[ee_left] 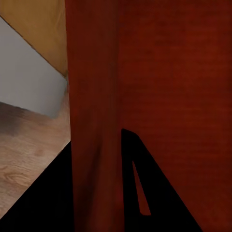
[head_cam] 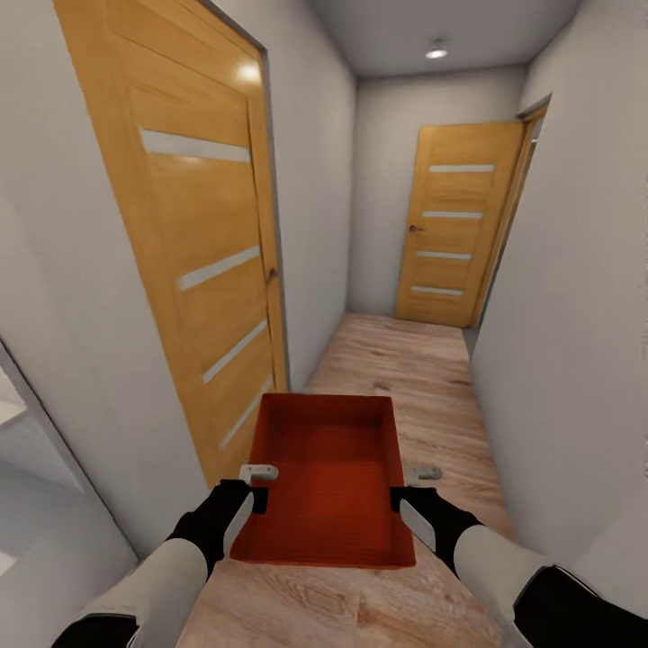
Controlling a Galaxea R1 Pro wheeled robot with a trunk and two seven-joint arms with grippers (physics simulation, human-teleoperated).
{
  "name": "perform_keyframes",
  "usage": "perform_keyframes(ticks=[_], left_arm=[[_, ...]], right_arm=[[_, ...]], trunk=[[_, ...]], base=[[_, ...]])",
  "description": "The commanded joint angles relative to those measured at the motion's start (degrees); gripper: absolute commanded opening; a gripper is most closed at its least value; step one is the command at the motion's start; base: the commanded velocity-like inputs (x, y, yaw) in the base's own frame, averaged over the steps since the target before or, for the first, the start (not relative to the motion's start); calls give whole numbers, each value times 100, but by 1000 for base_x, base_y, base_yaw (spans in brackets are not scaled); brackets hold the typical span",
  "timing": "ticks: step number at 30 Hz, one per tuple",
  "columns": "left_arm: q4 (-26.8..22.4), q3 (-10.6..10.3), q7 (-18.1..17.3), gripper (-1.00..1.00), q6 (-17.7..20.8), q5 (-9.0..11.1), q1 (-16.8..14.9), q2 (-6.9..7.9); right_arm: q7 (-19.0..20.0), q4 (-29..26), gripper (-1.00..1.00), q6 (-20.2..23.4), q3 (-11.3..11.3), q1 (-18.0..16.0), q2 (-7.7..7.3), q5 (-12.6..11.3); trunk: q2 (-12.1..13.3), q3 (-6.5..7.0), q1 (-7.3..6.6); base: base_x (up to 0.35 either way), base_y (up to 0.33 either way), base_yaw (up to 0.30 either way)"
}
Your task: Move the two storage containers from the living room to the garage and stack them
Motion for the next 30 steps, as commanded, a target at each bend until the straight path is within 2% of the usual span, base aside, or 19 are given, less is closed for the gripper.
perform_keyframes(ticks=[1,23,30], left_arm=[[250,-37,12,-100,15,161,2,-7],[250,-37,12,-100,12,158,2,-9],[250,-37,12,-100,15,159,2,-1]], right_arm=[[-29,-167,-100,37,-136,-11,0,127],[-29,-167,-100,33,-142,-11,-1,127],[-29,-167,-100,36,-143,-11,-1,127]], trunk=[[-13,-12,7],[-13,-12,7],[-13,-12,7]], base=[[321,0,-235],[321,0,-241],[321,0,-44]])
